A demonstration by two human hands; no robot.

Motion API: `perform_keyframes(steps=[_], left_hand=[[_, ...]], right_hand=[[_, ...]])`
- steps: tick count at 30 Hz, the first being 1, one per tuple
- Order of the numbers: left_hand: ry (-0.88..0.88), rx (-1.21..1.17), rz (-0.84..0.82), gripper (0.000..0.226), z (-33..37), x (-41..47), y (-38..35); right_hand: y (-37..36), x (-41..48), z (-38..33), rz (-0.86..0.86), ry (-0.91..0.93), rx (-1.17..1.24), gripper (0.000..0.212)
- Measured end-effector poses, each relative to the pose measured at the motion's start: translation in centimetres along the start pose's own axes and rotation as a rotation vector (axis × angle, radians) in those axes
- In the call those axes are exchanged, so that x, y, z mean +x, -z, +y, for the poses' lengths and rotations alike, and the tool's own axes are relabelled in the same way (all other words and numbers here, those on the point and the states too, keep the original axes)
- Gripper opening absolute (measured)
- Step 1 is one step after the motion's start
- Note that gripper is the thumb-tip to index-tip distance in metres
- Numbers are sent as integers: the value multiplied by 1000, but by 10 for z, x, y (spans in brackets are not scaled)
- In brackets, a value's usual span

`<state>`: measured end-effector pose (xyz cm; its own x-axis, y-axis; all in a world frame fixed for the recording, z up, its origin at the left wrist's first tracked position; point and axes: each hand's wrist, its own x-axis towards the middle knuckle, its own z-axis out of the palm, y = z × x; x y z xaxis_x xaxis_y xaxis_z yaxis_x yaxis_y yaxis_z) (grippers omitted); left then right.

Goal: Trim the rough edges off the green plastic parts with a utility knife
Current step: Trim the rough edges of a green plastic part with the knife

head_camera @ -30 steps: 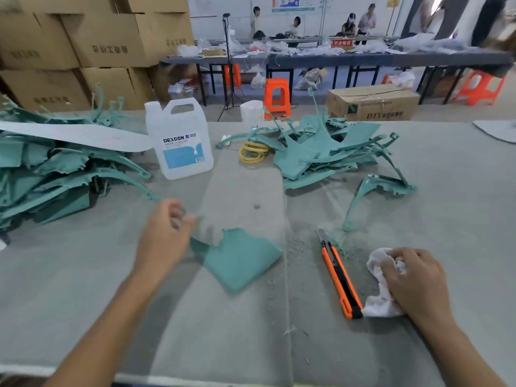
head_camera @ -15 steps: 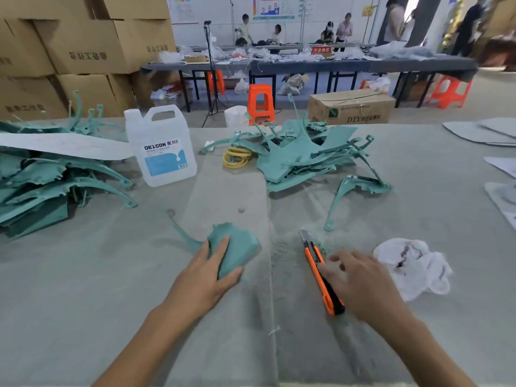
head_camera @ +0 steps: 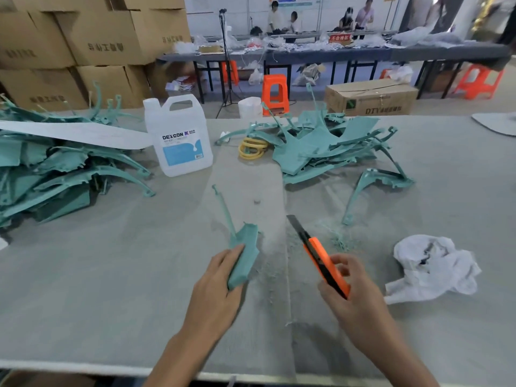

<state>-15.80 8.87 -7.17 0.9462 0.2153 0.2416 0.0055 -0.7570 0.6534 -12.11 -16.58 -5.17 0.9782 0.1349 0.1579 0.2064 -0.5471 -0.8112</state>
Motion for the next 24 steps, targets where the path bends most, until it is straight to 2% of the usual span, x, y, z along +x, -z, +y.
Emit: perform_keyframes(steps=[4, 8, 13, 15, 17, 19, 22, 24], left_hand=[[4, -16, -77, 68, -11, 2, -8], [22, -115, -41, 62, -18, 4, -8], [118, -328, -28, 51, -20, 6, -3], [142, -392, -32, 60, -19, 7, -2], [164, -425, -35, 62, -20, 7, -1], [172, -427, -32, 55, -21, 8, -1], [189, -413, -3, 51, -22, 9, 1], [221, -398, 22, 46, -20, 11, 4]], right_hand=[[0, -14, -11, -138, -40, 151, 34], [3, -9, -16, -232, -14, 122, 20], [3, 2, -21, -350, -36, 250, 6], [2, 6, -22, -358, -11, 254, 27], [0, 11, -22, -357, 21, 200, 40], [0, 20, -22, -360, 68, 100, 40], [0, 40, -21, -277, 115, -66, 32], [0, 49, -23, -235, 149, -134, 34]])
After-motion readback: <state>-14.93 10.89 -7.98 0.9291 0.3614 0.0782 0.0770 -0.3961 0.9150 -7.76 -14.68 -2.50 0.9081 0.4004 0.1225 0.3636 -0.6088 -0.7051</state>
